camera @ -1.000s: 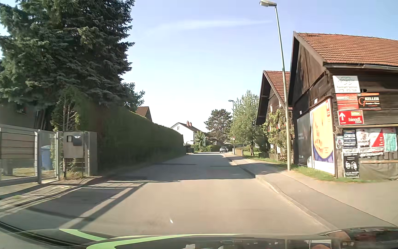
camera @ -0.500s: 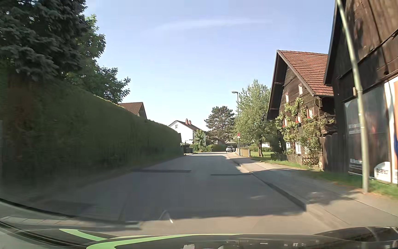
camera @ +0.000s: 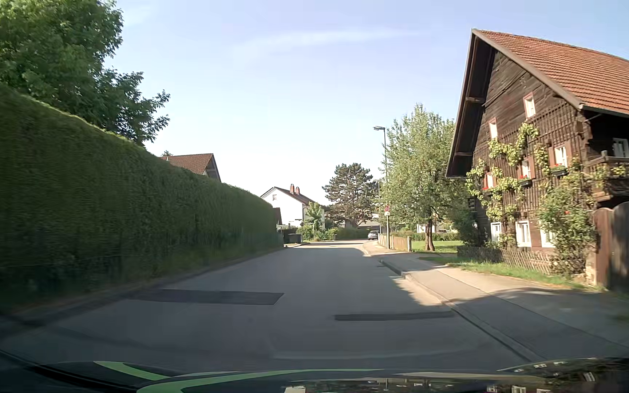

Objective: Follow the waypoints while adhering to traffic rules and regulations

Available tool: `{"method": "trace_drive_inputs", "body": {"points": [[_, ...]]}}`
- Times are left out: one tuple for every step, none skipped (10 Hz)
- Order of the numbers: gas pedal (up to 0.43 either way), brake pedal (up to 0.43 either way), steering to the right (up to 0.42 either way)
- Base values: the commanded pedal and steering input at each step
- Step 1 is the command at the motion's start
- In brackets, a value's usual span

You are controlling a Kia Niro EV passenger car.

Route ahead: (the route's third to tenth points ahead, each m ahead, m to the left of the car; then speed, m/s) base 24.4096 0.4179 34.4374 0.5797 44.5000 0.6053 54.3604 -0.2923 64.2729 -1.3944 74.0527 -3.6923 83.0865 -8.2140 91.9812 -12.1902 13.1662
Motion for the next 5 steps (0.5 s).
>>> {"method": "trace_drive_inputs", "body": {"points": [[0.150,0.000,0.001],[0.150,0.000,0.003],[0.067,0.000,0.004],[0.000,0.000,0.004],[0.000,0.000,0.003]]}}
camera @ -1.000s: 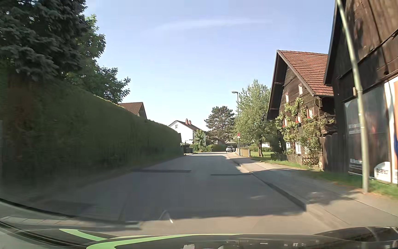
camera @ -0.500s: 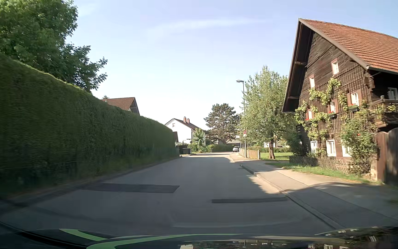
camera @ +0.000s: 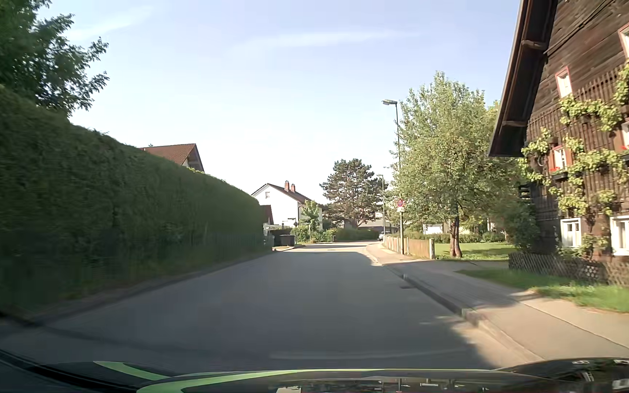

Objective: Follow the waypoints while adhering to traffic rules and regulations

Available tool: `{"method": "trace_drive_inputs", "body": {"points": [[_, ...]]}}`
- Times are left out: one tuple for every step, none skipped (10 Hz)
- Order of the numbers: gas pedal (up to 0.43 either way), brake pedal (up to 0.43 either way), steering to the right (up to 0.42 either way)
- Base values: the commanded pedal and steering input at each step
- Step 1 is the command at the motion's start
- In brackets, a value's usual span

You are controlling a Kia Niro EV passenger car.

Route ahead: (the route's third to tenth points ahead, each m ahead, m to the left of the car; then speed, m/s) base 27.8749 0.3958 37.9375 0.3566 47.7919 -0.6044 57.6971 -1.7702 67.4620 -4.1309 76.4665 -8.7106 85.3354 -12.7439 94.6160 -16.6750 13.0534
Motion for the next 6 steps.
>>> {"method": "trace_drive_inputs", "body": {"points": [[0.000,0.000,0.003],[0.008,0.000,0.003],[0.047,0.000,0.002],[0.047,0.000,0.002],[0.047,0.000,0.002],[0.059,0.000,0.003]]}}
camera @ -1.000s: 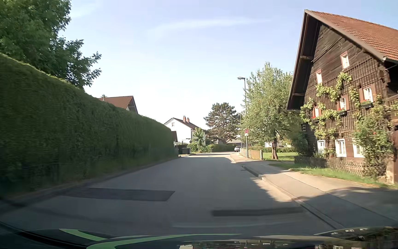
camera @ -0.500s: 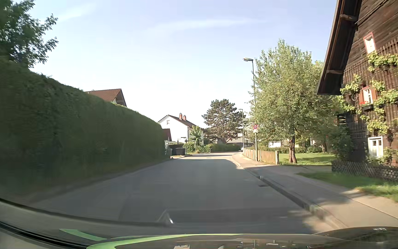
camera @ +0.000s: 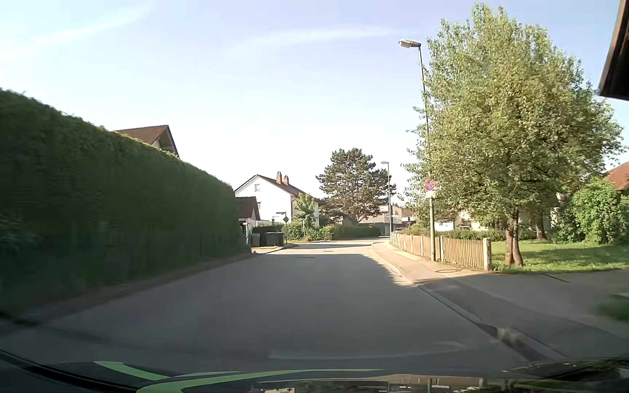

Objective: Follow the waypoints while adhering to traffic rules and regulations

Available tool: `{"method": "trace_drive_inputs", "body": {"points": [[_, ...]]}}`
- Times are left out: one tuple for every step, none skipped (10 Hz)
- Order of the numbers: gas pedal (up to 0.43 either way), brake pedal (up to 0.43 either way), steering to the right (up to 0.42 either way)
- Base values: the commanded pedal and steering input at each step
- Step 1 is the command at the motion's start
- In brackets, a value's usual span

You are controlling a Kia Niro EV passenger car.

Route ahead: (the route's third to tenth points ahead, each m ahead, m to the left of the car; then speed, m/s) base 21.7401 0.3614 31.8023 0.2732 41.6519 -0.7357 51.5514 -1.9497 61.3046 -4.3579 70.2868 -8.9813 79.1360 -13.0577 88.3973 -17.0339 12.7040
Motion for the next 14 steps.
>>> {"method": "trace_drive_inputs", "body": {"points": [[0.059,0.000,0.003],[0.059,0.000,0.003],[0.059,0.000,0.004],[0.059,0.000,0.009],[0.079,0.000,0.011],[0.087,0.000,0.011],[0.098,0.000,0.012],[0.098,0.000,0.012],[0.098,0.000,0.011],[0.098,0.000,0.010],[0.098,0.000,0.010],[0.098,0.000,0.010],[0.098,0.000,0.010],[0.098,0.000,0.010]]}}
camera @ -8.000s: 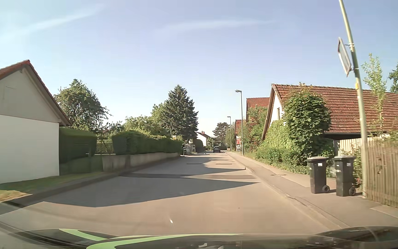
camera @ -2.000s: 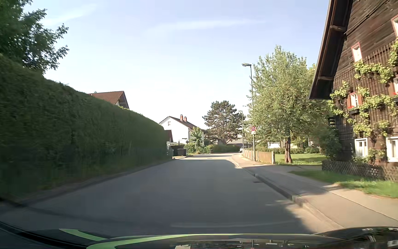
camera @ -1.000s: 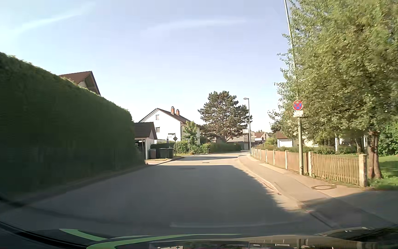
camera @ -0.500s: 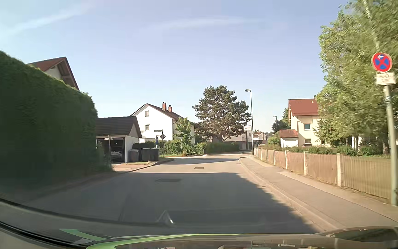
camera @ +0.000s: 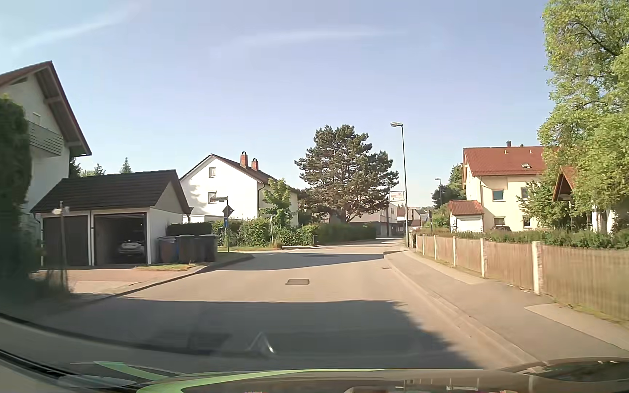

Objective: Follow the waypoints while adhering to traffic rules and regulations

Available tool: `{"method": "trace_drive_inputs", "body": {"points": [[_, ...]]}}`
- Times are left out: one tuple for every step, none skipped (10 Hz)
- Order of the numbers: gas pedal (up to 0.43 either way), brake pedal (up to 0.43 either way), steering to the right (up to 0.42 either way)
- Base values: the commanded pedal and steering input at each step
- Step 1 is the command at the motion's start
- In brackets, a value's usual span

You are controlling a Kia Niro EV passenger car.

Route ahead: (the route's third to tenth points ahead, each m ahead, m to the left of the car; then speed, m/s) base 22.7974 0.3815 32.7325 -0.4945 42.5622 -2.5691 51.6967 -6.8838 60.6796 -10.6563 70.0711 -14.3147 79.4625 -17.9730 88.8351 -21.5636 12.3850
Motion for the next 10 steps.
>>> {"method": "trace_drive_inputs", "body": {"points": [[0.098,0.000,0.010],[0.098,0.000,0.010],[0.098,0.000,0.010],[0.110,0.000,0.010],[0.110,0.000,0.010],[0.110,0.000,0.014],[0.110,0.000,0.018],[0.110,0.000,0.019],[0.110,0.000,0.021],[0.110,0.000,0.022]]}}
